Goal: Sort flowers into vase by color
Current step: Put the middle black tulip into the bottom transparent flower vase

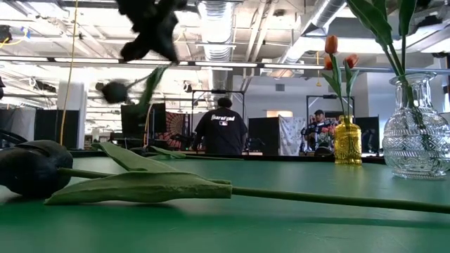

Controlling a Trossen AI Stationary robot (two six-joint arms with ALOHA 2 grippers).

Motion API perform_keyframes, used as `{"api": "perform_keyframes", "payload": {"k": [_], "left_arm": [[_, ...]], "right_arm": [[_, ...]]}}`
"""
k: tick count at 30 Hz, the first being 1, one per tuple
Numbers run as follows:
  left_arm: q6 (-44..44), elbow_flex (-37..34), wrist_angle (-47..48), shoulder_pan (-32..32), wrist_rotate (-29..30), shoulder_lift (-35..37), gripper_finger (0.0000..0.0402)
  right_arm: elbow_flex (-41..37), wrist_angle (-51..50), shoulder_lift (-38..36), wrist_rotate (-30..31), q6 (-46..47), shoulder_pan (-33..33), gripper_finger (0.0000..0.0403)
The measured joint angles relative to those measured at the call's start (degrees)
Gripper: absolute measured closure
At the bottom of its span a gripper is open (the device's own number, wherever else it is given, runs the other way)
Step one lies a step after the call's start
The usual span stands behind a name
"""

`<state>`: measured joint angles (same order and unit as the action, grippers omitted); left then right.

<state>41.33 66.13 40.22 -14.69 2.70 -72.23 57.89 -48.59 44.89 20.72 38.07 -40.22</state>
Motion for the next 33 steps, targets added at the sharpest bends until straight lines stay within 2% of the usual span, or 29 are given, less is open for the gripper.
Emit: {"api": "perform_keyframes", "payload": {"k": [8, 14, 17, 19, 22, 33], "left_arm": [[3.95, 2.27, -20.81, -0.26, -14.14, 0.00, 0.0401], [11.06, 2.27, -35.39, -0.26, -17.83, 0.00, 0.0401], [12.69, 2.29, -39.33, -0.53, -19.61, 0.02, 0.0401], [12.84, 2.29, -39.07, -0.53, -20.24, 0.02, 0.0401], [12.74, 2.29, -37.77, -0.53, -20.44, 0.00, 0.0401], [10.81, 2.27, -35.65, -0.51, -20.24, 0.00, 0.0401]], "right_arm": [[0.00, 16.82, 4.10, 0.11, -25.02, -1.58, 0.0173], [0.11, 31.31, 7.32, 2.59, -46.69, -0.10, 0.0173], [2.45, 33.64, 8.39, 3.41, -52.31, 1.03, 0.0173], [4.61, 31.78, 8.79, 3.42, -51.99, 1.67, 0.0173], [7.07, 24.41, 8.68, 3.42, -46.41, 2.16, 0.0173], [7.96, -4.78, 9.03, 2.51, -15.92, 0.26, 0.0173]]}}
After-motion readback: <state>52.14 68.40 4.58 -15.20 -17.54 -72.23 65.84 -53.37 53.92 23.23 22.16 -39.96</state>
